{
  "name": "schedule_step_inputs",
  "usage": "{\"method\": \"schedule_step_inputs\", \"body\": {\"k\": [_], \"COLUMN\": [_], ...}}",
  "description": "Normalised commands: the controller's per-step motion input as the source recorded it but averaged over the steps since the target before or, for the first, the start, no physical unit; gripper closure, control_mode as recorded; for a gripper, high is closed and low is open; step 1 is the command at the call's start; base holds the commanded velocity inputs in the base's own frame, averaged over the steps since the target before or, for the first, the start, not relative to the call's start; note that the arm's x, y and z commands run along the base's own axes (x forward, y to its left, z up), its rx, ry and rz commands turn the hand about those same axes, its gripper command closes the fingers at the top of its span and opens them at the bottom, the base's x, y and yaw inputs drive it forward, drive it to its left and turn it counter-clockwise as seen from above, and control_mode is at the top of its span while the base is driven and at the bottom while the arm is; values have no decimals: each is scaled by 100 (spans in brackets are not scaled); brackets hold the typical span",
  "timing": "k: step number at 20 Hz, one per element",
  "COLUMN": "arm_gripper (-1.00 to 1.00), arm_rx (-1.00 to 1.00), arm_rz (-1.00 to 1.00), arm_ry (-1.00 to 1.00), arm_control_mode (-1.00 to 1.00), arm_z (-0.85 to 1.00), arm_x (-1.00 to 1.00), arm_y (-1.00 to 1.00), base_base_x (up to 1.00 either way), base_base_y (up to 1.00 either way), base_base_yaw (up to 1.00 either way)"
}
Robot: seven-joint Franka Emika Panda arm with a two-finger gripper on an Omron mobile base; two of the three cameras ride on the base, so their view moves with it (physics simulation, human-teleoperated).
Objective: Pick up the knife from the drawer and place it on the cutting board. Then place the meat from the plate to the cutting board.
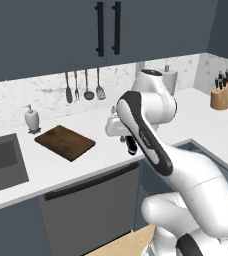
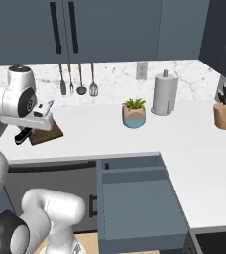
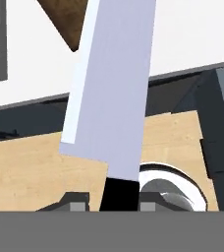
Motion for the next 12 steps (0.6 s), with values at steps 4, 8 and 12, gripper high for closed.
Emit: {"method": "schedule_step_inputs", "body": {"k": [4,8,12], "arm_gripper": [100,100,100], "arm_rx": [0,0,0], "arm_rz": [22,2,0], "arm_ry": [0,-2,-1], "arm_control_mode": [-100,-100,-100], "arm_z": [-70,-64,-45], "arm_x": [74,65,67], "arm_y": [54,23,43], "base_base_x": [0,0,0], "base_base_y": [0,0,0], "base_base_yaw": [0,0,0]}}
